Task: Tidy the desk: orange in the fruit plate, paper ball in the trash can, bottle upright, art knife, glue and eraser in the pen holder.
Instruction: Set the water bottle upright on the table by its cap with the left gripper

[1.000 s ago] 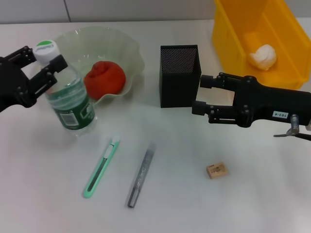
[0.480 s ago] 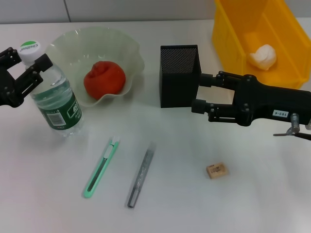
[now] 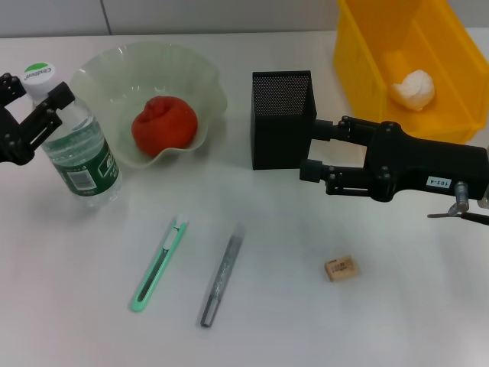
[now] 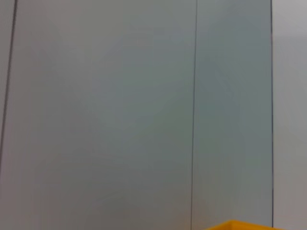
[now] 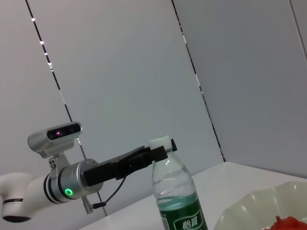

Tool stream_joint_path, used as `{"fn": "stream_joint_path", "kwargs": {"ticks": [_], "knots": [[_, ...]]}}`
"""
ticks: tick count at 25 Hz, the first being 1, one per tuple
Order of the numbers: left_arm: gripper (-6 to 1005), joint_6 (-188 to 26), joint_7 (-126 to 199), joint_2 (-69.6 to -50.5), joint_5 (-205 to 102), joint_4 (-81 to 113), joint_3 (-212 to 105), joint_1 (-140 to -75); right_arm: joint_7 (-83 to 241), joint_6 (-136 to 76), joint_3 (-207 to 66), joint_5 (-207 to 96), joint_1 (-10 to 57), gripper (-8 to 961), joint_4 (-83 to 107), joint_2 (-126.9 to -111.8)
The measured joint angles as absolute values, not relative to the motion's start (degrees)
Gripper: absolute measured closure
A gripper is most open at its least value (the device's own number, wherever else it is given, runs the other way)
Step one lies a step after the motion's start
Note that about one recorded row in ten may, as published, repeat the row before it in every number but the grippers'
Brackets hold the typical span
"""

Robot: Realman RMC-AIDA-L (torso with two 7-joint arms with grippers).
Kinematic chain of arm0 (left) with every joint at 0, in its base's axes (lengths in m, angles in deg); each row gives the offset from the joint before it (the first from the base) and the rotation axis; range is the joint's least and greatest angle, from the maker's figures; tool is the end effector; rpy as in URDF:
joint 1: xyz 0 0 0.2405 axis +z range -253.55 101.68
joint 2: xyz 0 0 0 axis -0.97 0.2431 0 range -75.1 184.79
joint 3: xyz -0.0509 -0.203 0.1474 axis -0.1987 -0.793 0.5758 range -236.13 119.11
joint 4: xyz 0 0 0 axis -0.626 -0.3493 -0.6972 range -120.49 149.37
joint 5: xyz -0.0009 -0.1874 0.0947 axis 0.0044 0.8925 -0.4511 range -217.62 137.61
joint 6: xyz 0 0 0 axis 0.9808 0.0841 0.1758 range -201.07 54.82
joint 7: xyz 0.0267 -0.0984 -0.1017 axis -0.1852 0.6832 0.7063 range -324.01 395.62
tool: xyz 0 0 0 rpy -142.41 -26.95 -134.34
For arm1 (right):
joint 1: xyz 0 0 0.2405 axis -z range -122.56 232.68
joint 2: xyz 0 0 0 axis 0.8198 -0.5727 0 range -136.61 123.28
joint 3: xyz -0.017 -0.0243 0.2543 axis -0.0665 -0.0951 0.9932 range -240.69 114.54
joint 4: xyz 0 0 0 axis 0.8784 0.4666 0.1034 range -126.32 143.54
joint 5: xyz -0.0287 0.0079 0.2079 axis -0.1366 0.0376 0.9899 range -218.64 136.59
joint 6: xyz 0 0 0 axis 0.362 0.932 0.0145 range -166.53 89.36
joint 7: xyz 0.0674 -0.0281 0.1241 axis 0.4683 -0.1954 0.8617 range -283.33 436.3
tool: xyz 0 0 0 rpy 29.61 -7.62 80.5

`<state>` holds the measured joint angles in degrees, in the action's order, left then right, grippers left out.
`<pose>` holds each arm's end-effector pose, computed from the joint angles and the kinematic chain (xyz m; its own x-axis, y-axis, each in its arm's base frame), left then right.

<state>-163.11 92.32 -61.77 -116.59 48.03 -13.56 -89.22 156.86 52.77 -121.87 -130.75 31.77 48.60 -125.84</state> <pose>-0.3140 0.2806 0.0584 0.6453 -0.0240 0.7636 0.5393 -0.6936 -0.4775 0.2331 0.3058 -0.0085 0.6747 -0.3081 -0.6707 -0.4251 -0.9051 -0.0120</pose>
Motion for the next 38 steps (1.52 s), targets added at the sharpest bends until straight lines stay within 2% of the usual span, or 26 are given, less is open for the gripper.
{"fn": "stream_joint_path", "kwargs": {"ticks": [16, 38], "knots": [[540, -160.8, 91.6, -62.95, -117.2, 47.8, -13.7, -88.9, 156.8, 52.4, -121.9, -130.8, 31.7, 127, 48.5, -125.91], [534, -159.3, 89.9, -63.2, -117.2, 45.6, -13.2, -88.9, 156.8, 52.4, -121.9, -130.8, 31.4, 127, 47.7, -125.93]]}}
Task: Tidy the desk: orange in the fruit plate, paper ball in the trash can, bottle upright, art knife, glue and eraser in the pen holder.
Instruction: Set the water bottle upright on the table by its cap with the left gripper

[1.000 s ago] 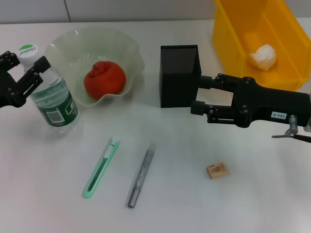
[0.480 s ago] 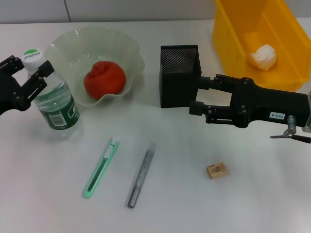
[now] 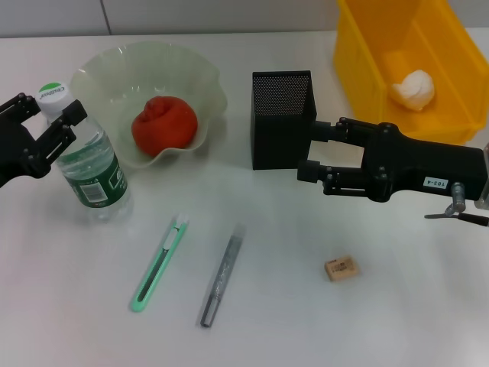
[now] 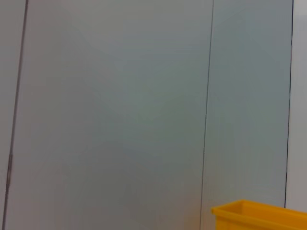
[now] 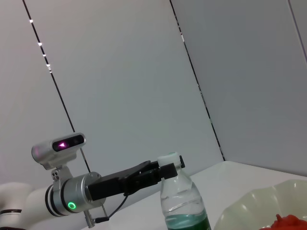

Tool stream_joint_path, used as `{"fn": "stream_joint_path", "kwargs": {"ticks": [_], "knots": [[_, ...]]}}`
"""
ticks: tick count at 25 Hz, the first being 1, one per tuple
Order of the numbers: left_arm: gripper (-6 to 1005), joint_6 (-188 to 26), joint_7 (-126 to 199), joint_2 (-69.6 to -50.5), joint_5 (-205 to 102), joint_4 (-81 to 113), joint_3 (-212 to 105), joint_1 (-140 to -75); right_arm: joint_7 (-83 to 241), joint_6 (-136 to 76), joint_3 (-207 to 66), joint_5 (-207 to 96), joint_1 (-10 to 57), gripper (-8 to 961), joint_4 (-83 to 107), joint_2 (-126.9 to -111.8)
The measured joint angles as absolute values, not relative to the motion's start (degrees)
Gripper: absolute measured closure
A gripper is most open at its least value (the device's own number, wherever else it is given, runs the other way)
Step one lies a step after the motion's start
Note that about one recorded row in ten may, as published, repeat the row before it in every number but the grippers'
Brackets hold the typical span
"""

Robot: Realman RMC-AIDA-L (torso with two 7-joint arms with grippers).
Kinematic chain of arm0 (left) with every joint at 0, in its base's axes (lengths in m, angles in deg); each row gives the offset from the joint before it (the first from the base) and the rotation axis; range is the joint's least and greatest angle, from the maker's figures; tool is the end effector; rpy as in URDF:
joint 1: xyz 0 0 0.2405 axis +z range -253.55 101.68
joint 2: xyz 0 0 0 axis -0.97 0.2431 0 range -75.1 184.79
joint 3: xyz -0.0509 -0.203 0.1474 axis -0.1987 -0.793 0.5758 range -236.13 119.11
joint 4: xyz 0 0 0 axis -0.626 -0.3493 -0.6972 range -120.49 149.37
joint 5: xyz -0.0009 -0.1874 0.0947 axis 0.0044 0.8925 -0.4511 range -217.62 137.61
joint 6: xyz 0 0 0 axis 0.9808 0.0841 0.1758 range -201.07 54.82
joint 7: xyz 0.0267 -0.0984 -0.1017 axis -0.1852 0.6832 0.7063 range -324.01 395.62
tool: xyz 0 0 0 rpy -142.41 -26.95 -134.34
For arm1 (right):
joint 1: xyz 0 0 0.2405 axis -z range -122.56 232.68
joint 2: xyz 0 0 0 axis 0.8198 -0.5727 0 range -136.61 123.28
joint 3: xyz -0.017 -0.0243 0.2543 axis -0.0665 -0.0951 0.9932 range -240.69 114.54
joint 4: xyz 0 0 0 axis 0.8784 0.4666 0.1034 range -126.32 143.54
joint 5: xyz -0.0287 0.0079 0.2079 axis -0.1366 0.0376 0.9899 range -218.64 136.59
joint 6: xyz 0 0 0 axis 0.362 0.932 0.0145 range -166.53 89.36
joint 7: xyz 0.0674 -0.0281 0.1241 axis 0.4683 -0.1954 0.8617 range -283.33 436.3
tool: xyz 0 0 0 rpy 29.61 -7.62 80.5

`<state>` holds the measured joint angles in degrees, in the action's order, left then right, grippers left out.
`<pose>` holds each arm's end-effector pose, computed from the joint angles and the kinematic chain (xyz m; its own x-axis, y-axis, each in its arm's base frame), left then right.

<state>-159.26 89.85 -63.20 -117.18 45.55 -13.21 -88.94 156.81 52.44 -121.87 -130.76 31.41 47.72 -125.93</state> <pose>-0.3227 0.2784 0.0390 0.6559 0.0243 0.7545 0.5800 -0.6559 -0.4831 0.2332 0.3063 -0.0113 0.6700 -0.3176 -0.6710 -0.4327 -0.9015 -0.0053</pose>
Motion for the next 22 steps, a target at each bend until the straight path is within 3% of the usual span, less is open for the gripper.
{"fn": "stream_joint_path", "kwargs": {"ticks": [22], "knots": [[527, -157.3, 89.9, -63.28, -120.3, 45.9, -13.1, -89.6, 156.9, 52.4, -121.9, -130.7, 31.2, 126, 47.4, -125.93]]}}
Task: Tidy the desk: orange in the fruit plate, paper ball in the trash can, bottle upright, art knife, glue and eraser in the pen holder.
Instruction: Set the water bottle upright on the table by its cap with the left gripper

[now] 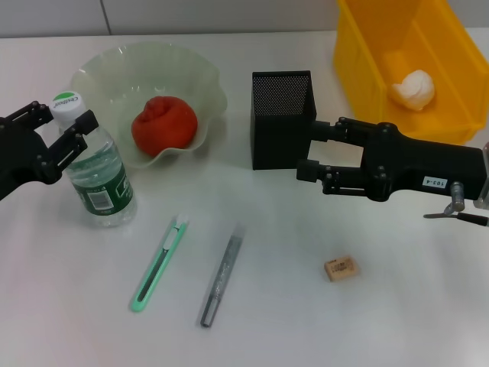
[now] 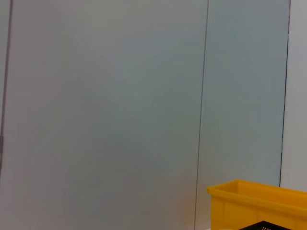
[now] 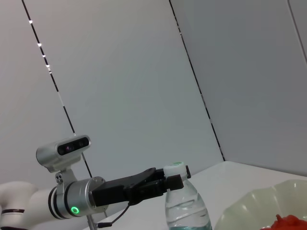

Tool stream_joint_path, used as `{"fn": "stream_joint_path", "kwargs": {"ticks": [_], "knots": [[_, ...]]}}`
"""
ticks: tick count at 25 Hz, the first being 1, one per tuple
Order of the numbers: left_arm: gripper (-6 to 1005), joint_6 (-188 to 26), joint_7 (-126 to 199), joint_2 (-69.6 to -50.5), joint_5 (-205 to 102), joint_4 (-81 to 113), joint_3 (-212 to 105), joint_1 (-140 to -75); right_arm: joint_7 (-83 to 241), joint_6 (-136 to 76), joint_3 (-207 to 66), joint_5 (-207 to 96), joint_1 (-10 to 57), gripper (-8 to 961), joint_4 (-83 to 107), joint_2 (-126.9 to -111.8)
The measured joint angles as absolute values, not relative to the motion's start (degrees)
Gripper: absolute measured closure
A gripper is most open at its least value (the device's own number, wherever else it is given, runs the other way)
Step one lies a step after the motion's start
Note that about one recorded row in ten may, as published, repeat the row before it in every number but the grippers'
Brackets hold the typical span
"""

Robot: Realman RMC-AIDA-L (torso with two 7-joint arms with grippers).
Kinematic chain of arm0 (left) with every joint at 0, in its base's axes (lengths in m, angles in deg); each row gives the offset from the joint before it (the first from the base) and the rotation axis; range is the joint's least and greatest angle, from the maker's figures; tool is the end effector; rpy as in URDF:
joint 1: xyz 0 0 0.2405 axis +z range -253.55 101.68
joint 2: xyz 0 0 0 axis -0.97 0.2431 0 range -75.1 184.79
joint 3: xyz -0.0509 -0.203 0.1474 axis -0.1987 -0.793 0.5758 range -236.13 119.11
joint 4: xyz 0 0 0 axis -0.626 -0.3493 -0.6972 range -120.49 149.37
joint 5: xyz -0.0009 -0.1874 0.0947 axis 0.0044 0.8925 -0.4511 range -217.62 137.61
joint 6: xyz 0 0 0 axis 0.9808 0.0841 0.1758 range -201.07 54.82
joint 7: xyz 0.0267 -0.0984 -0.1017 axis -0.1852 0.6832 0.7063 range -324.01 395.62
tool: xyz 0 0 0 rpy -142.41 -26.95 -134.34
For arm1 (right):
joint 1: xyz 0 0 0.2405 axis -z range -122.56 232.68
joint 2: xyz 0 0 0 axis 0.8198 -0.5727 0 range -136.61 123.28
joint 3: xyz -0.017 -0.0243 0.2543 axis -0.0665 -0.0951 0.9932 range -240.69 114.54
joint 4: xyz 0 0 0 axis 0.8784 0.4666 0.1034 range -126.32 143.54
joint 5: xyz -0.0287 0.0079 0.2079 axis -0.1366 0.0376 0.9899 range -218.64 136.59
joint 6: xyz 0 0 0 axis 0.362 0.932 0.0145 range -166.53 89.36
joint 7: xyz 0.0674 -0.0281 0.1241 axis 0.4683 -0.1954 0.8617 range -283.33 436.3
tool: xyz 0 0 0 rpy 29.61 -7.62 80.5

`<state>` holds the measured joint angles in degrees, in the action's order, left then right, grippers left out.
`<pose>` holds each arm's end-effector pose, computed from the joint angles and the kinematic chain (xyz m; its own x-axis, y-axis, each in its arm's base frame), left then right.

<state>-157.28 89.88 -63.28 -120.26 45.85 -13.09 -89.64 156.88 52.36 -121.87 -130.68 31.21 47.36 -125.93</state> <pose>-0.3242 0.2821 0.0320 0.6903 0.0578 0.7212 0.5636 -0.6679 -0.4860 0.2329 0.3068 -0.0120 0.6672 -0.3216 -0.6719 -0.4355 -0.9002 -0.0015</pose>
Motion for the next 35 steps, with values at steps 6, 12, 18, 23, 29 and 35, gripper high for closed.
{"fn": "stream_joint_path", "kwargs": {"ticks": [6, 12, 18, 23, 29, 35], "knots": [[525, -157.1, 89.9, -63.28, -120.4, 46.1, -13.4, -89.6, 156.9, 52.4, -121.9, -130.7, 30.9, 126, 47.1, -125.93], [523, -157.1, 90.0, -63.28, -120.4, 46.0, -13.4, -89.6, 157.1, 52.3, -121.9, -130.7, 30.9, 127, 46.9, -125.93], [422, -157.3, 90.1, -63.28, -120.4, 46.1, -13.4, -89.6, 157.1, 52.3, -121.9, -130.7, 30.9, 126, 46.4, -125.93], [368, -158.8, 90.9, -63.23, -120.0, 46.2, -13.4, -89.6, 157.1, 52.3, -121.9, -130.7, 30.9, 126, 46.4, -125.93], [317, -160.6, 92.8, -62.93, -119.9, 46.6, -13.5, -89.7, 157.2, 52.3, -121.9, -130.7, 30.9, 126, 46.2, -125.93], [282, -162.2, 93.8, -63.21, -119.7, 48.7, -14.1, -89.9, 157.2, 52.3, -121.9, -130.7, 30.8, 127, 46.1, -125.93]]}}
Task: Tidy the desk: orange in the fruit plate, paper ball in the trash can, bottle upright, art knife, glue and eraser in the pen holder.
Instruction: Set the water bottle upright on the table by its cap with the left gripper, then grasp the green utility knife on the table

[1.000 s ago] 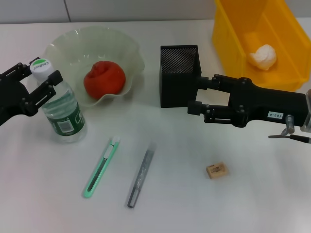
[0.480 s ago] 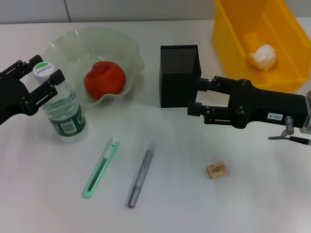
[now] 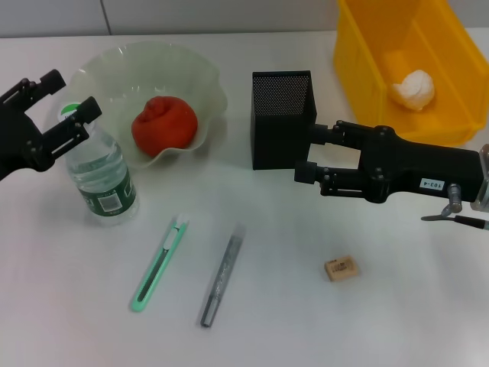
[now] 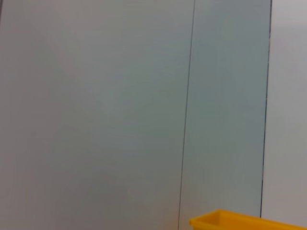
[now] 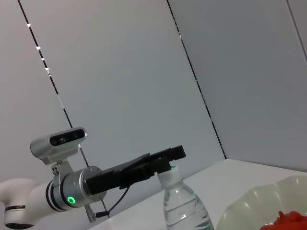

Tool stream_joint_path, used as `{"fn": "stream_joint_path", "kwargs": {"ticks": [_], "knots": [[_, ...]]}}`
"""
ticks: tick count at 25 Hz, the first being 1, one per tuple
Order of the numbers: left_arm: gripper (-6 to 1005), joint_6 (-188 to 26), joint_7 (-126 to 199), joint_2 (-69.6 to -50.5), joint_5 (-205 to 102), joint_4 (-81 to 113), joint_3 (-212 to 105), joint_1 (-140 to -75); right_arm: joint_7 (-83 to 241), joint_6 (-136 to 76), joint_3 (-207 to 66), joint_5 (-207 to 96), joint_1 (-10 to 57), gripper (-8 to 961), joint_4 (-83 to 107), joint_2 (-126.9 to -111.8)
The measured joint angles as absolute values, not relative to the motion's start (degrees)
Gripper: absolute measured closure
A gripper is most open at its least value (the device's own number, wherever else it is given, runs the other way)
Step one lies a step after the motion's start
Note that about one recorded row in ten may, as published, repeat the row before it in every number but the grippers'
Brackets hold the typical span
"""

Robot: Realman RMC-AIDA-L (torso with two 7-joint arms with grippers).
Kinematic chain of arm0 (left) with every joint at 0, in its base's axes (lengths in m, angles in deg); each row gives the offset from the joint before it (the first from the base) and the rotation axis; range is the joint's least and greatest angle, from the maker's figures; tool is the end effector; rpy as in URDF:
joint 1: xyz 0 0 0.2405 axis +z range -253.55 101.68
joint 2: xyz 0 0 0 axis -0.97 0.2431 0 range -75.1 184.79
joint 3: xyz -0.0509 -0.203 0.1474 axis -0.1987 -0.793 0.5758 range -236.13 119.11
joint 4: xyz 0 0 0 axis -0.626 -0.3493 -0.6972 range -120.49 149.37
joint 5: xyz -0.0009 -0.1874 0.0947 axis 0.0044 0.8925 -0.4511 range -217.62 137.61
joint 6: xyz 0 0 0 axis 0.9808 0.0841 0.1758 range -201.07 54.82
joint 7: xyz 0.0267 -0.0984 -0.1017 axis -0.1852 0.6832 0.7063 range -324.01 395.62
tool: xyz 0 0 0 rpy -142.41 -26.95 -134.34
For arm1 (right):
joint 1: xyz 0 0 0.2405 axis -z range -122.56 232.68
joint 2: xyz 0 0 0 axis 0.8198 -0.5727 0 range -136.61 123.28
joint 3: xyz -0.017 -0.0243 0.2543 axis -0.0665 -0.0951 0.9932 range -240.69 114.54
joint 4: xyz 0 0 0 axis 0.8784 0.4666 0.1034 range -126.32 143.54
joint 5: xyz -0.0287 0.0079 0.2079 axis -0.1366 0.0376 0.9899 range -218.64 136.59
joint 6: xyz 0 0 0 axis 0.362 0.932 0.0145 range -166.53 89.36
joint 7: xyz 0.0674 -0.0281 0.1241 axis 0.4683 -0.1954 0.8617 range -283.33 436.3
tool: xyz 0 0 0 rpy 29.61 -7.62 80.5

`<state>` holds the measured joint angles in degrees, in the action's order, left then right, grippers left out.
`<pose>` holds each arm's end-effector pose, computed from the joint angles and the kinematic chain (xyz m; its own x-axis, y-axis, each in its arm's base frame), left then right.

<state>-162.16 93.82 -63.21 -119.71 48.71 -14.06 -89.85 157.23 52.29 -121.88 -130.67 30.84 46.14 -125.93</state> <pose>-0.3097 0.2826 0.0456 0.6462 0.0182 0.7629 0.5462 -0.7092 -0.4458 0.2336 0.3063 -0.0149 0.6571 -0.3419 -0.6718 -0.4487 -0.8936 0.0159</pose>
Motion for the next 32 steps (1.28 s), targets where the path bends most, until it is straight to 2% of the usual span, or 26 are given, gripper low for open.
{"fn": "stream_joint_path", "kwargs": {"ticks": [17, 32], "knots": [[280, -175.5, 103.7, -63.52, -119.4, 50.5, -12.4, -97.0, 157.1, 52.6, -121.9, -130.7, 31.5, 126, 45.8, -125.87], [283, -176.1, 104.9, -63.58, -125.0, 53.4, -0.6, -97.1, 156.5, 53.0, -120.0, -130.7, 34.6, 126, 46.2, -125.84]]}}
